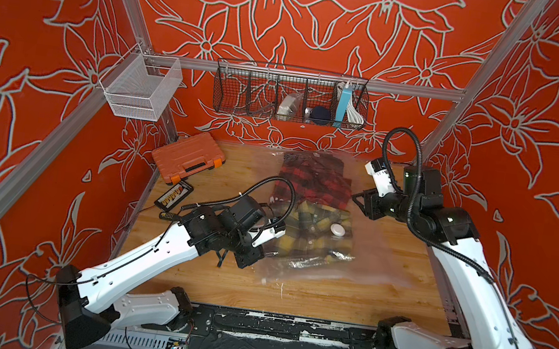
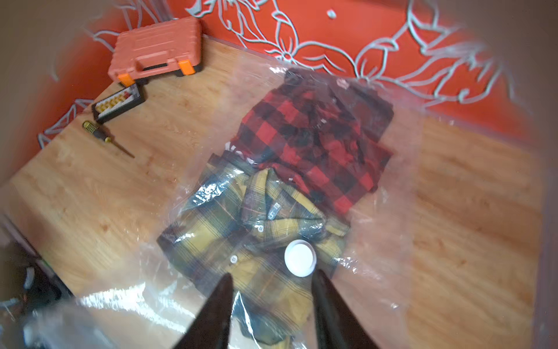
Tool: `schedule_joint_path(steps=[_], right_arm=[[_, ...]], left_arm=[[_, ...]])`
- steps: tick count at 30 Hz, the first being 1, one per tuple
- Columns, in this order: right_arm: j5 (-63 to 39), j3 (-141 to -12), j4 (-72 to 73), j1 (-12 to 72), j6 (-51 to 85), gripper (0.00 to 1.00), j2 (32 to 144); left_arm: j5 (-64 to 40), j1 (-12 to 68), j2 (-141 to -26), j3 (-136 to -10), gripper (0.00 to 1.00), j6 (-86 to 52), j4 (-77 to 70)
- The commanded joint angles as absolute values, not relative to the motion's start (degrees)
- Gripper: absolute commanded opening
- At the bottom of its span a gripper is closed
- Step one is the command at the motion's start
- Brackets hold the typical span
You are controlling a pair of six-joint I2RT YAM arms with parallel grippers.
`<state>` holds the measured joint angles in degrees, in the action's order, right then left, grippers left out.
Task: Place the folded shirt into the vacuum bag
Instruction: Close the vacuum bag at the center of the board, then adjust the vacuum bag at the center of the board.
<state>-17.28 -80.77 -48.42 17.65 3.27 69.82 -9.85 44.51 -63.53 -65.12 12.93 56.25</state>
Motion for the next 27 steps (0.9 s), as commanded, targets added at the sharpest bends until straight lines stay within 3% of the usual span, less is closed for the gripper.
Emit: schedule_joint_path(steps=[1,9,20,27], right_arm=[[-10.49,-72.58,-50.88,18.8,16.89,0.37,73.02],[-6.27,-50.79,-34.08,24.71,31.72,0.4,77.74],[-12.35,-55.01,-21.03,32.88,39.93,0.41,95.63],[-12.91,-58.4,-24.58,34.04,36.38,0.47,93.72]], left_arm=[[-13.24,44.56,-62.7,-65.61,0.38,9.07,53.07],[-7.17,45.24,-67.45,-60.68,0.42,1.42,38.12],[-0.28,45.16,-66.04,-58.7,0.43,2.55,35.78],[4.92,44.4,-63.42,-54.96,0.48,1.38,31.92]])
